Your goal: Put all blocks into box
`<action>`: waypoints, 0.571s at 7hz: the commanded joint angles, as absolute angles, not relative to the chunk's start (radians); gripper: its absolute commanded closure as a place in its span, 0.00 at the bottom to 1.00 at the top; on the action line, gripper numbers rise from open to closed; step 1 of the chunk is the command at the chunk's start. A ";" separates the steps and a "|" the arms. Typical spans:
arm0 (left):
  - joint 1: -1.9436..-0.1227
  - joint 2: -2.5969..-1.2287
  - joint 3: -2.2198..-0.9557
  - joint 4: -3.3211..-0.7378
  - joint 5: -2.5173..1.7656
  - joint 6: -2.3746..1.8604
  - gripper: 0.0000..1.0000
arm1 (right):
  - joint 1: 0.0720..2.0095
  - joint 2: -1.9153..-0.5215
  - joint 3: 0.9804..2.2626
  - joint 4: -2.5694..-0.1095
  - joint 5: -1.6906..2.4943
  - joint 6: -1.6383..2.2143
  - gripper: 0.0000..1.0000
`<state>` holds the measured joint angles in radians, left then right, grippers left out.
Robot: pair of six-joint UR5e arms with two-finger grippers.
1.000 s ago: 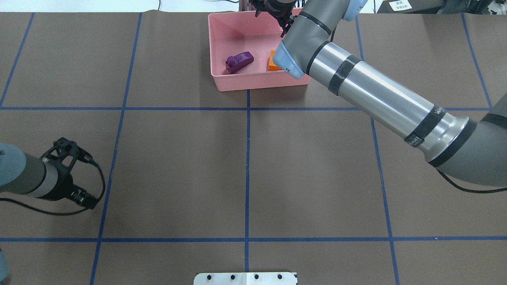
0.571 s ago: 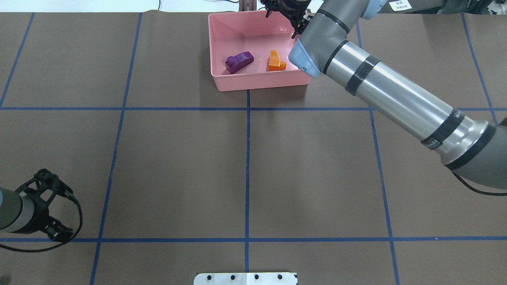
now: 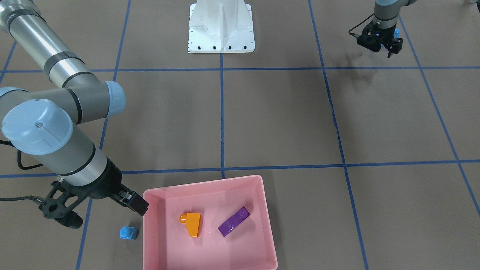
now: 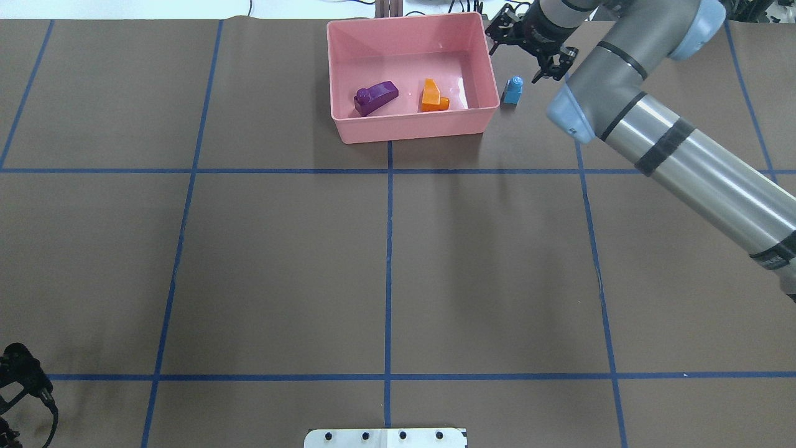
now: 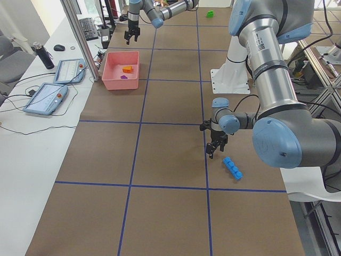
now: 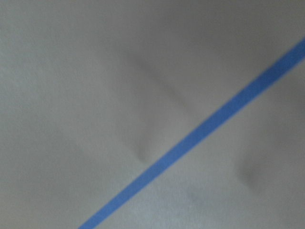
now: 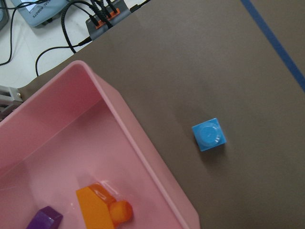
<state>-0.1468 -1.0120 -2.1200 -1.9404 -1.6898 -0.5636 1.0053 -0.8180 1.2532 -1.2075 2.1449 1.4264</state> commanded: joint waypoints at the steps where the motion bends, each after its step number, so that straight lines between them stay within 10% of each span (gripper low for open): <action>1: -0.053 -1.002 -2.080 -1.940 -1.698 -0.596 0.05 | 1.110 -0.973 1.349 -1.206 2.258 1.275 0.00; 4: 0.035 -1.002 -2.069 -1.941 -1.727 -0.672 0.11 | 1.132 -1.146 1.488 -1.206 2.272 1.187 0.00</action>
<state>0.0133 -1.0017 -2.0733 -1.9412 -1.7059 -0.6535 1.1271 -1.1033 1.4533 -1.2058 2.2669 1.2054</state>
